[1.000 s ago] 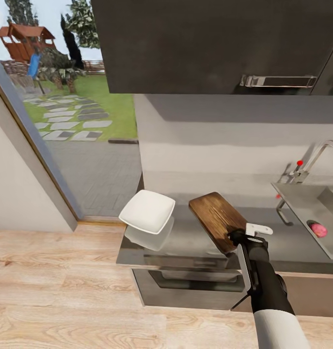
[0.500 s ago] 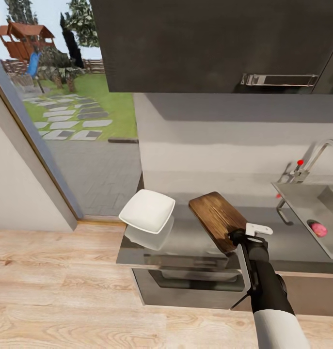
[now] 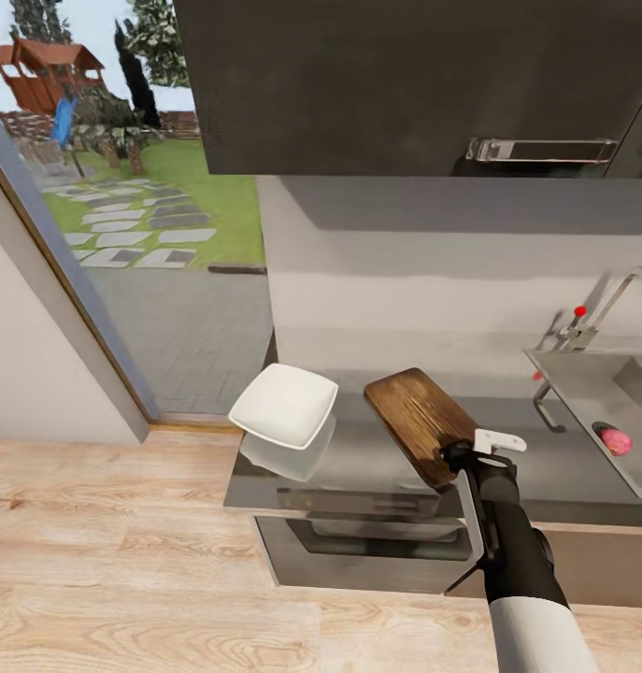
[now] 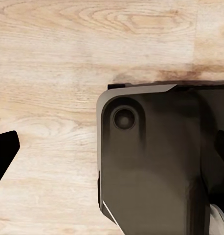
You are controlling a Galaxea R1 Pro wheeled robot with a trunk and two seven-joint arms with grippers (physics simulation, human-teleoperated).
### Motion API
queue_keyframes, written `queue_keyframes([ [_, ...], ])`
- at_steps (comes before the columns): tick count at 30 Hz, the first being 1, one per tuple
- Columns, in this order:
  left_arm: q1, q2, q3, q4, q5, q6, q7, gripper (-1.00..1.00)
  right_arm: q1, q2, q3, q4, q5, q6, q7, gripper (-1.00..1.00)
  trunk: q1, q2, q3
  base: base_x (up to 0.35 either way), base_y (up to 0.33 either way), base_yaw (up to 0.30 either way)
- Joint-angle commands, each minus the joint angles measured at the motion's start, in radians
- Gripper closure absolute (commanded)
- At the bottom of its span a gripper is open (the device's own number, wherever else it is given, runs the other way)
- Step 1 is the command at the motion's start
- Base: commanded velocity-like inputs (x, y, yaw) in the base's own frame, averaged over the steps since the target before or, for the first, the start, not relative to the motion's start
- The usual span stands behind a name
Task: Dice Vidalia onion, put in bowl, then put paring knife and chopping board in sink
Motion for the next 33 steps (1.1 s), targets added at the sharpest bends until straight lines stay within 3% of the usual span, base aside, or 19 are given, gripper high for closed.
queue_keyframes([
  [1,-0.001,0.000,0.000,0.000,0.000,-0.003,0.000,-1.00,-0.001,0.001,-0.002,0.008,0.017,0.011,0.004,-1.00,0.001,-0.001,-0.002,0.000,0.000,0.000],
  [4,-0.001,0.000,0.000,0.000,0.000,-0.003,0.000,-1.00,-0.001,0.001,-0.002,0.008,0.017,0.011,0.005,-1.00,0.001,-0.001,-0.002,0.000,0.000,0.000],
  [5,-0.001,0.000,0.000,0.000,0.000,-0.003,0.000,-1.00,-0.001,0.000,-0.002,0.008,0.016,0.011,0.005,1.00,0.001,-0.001,-0.002,0.000,0.000,0.000],
  [33,-0.001,0.000,0.000,0.001,0.000,-0.003,0.000,-1.00,-0.001,0.000,-0.004,0.007,0.018,0.011,0.004,1.00,0.001,-0.001,0.002,0.000,0.000,-0.015],
])
